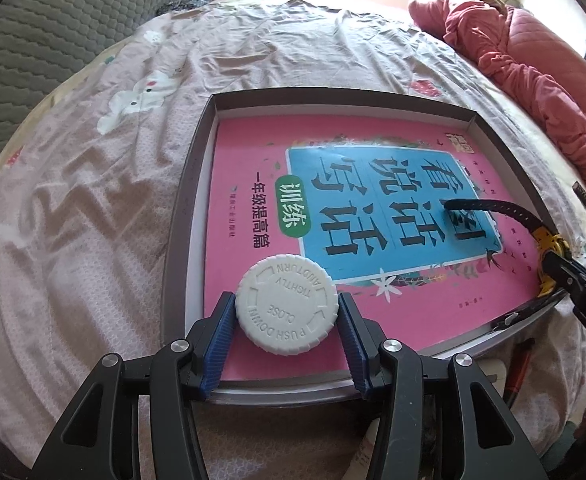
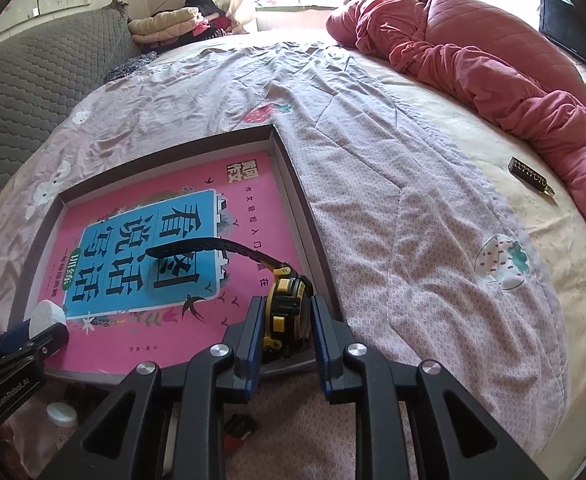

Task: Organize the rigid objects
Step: 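Carry the lid over the box with left tool while right tool lowers the tape measure into the box, then open left tool to drop the lid onto the workbook while right tool releases the tape measure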

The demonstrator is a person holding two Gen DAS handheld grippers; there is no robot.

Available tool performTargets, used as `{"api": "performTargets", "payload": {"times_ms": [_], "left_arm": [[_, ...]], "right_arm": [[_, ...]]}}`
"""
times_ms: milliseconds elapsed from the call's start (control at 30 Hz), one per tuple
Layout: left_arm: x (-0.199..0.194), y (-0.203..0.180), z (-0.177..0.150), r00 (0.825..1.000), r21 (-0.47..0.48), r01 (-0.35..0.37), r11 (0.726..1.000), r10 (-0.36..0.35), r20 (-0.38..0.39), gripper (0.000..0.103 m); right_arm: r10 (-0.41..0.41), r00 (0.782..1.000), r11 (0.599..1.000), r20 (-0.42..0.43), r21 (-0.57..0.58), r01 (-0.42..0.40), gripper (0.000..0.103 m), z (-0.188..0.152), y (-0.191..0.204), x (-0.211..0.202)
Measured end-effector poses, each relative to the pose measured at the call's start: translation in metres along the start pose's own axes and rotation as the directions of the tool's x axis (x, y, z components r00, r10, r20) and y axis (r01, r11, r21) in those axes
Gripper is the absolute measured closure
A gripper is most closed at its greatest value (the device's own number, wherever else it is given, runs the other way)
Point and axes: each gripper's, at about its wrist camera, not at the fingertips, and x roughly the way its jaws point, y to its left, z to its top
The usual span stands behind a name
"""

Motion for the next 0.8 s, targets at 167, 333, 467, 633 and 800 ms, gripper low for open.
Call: {"api": "performTargets", "payload": {"times_ms": [167,333,467,633,800], "left_arm": [[-0.001,0.001,-0.002,1.000,-0.008,-0.006,1.000,0.006,0.000,0.051],[-0.001,0.002,-0.003,1.000,-0.014,-0.011,1.000,0.011,-0.002,0.051],[-0.001,0.003,-0.003,1.000,-0.019,-0.012,1.000,0.012,-0.005,0.051],[-0.001,0.003,-0.003,1.000,-0.019,-0.008,1.000,0.008,-0.008,0.051],[-0.001,0.003,-0.003,1.000,-0.023,-0.006,1.000,0.006,-0.013,0.051]], "right_arm": [[0.011,1.000,1.000,0.010,0.007,-0.011,0.079,-0.002,0.000,-0.005],[0.023,0.999,1.000,0.028,0.018,-0.024,0.072,-0.005,-0.002,-0.013],[0.023,0.999,0.999,0.034,0.023,-0.024,0.071,-0.006,-0.003,-0.017],[0.029,0.999,0.999,0.044,0.034,-0.030,0.068,-0.009,-0.007,-0.023],[0.028,0.999,0.998,0.041,0.049,-0.030,0.060,-0.012,-0.011,-0.026]]}}
